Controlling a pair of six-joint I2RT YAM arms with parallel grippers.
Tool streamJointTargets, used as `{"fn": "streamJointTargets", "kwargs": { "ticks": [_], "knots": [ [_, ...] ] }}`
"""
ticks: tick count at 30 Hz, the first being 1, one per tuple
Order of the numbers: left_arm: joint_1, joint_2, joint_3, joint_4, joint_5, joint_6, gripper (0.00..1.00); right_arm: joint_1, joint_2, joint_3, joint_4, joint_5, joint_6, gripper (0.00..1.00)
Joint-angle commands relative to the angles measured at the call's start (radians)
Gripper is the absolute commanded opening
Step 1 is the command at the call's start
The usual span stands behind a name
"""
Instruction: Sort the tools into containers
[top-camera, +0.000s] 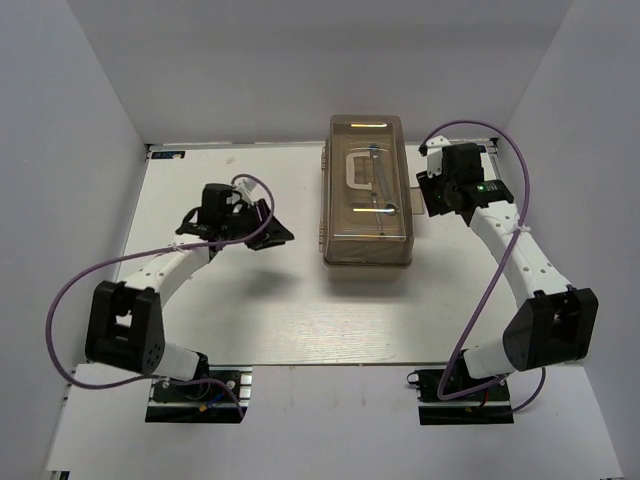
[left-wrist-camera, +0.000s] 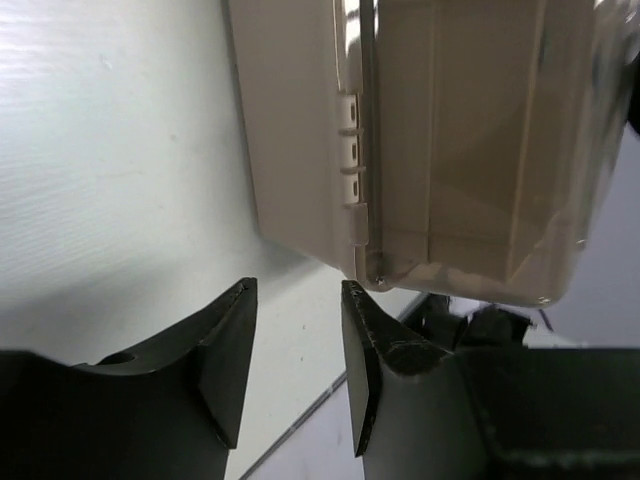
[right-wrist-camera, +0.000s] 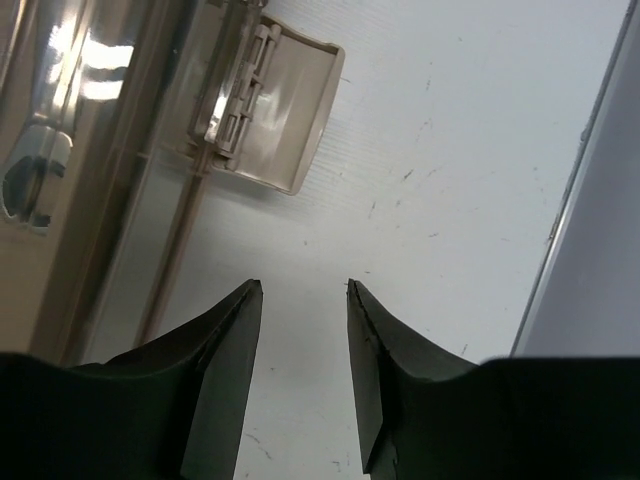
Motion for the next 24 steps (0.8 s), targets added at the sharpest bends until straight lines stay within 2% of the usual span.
{"fn": "streamJointTargets", "kwargs": {
  "ticks": [1,5,10,16,20,23,24],
  "knots": [
    [-0.047,0.071,0.04,0.083,0.123,0.046,0.49,0.0,-0.001,0.026,0.058,-0.04,0.032,0.46],
    [-0.136,0.188,0.104,0.151,0.158,0.046,0.49,0.0,-0.021,0.014,0.066,-0.068,0.043,0.47],
    [-0.196,0.27,0.151,0.174,0.171,0.046,0.49,-0.005,-0.052,-0.01,0.065,-0.057,0.04,0.47],
    [-0.219,0.279,0.152,0.151,0.151,0.055,0.49,-0.012,-0.089,-0.047,0.08,-0.031,0.029,0.48],
    [-0.199,0.238,0.152,0.038,0.073,0.068,0.48,-0.015,-0.09,-0.034,0.091,0.0,0.02,0.5],
    [-0.171,0.105,0.174,-0.108,-0.155,0.114,0.5,-0.012,-0.11,0.005,0.081,-0.052,-0.003,0.66],
    [-0.171,0.063,0.174,-0.137,-0.247,0.126,0.58,-0.012,-0.122,0.009,0.077,-0.069,-0.018,0.81]
  ]
}}
